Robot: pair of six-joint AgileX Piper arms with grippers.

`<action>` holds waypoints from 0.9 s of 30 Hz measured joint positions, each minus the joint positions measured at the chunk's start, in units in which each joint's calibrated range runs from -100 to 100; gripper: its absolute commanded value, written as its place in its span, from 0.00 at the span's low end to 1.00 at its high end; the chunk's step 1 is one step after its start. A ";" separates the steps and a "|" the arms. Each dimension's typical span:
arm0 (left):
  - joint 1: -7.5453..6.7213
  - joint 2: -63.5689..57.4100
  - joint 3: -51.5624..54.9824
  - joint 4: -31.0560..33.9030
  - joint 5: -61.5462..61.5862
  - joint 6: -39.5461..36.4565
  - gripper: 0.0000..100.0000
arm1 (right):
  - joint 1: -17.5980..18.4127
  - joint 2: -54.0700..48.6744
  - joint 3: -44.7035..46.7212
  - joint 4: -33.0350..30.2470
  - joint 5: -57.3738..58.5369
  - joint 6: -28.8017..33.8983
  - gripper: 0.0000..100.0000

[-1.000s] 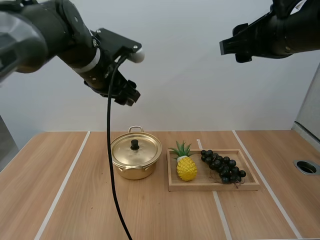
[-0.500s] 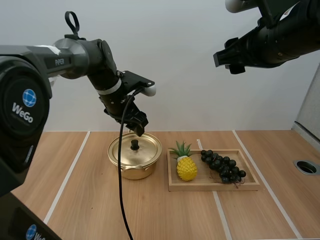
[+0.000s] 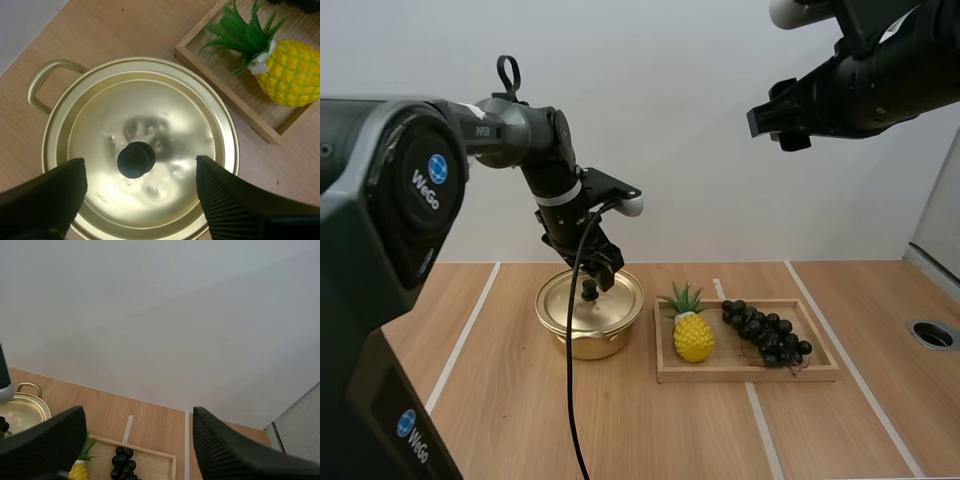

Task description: Open the pot, put the grape inside, and close it

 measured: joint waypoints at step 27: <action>0.00 8.30 -3.25 2.03 0.28 -2.04 1.00 | 0.00 0.00 -0.12 1.33 1.15 -1.05 1.00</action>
